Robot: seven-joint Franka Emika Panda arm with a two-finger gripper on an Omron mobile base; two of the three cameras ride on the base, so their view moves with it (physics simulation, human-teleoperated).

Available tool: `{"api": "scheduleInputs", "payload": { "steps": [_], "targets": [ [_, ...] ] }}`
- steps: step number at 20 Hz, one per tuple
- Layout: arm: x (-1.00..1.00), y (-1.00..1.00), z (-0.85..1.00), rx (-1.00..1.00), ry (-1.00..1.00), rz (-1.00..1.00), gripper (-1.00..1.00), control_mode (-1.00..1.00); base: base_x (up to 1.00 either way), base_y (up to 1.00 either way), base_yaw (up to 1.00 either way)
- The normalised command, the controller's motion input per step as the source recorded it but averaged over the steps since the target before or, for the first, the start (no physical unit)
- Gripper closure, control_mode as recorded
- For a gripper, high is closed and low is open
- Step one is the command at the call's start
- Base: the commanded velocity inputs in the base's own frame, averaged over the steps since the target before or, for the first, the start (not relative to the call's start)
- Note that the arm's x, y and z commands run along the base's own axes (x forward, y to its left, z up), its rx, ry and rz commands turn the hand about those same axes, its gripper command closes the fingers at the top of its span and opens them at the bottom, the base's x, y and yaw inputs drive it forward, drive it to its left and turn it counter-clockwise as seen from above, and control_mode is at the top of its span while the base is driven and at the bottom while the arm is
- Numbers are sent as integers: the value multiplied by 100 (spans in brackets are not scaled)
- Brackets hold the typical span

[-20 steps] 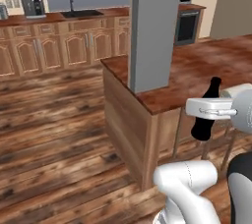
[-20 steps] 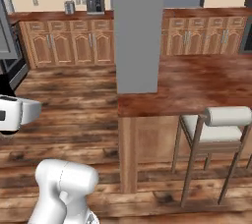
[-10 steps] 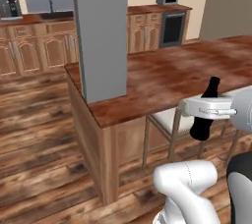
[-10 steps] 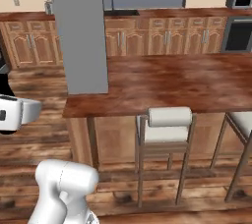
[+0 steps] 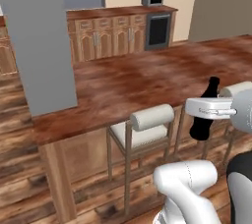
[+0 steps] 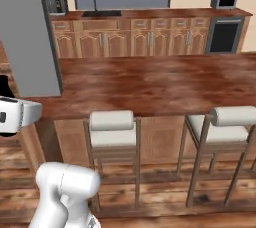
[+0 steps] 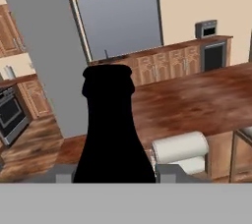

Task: Open the fridge, grab two sodas, and place both sodas inside the bowl with ice on the dining counter.

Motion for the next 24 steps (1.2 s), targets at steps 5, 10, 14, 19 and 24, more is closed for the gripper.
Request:
{"api": "scheduleInputs", "payload": {
  "steps": [5,10,14,19,24],
  "targets": [
    [0,0,0,0,0,0,100,100,0,-100,0],
    [0,0,0,0,0,0,100,100,1,-100,0],
    [0,0,0,0,0,0,100,100,4,-100,0],
    [0,0,0,0,0,0,100,100,10,-100,0],
    [0,0,0,0,0,0,100,100,23,-100,0]
  ]
}}
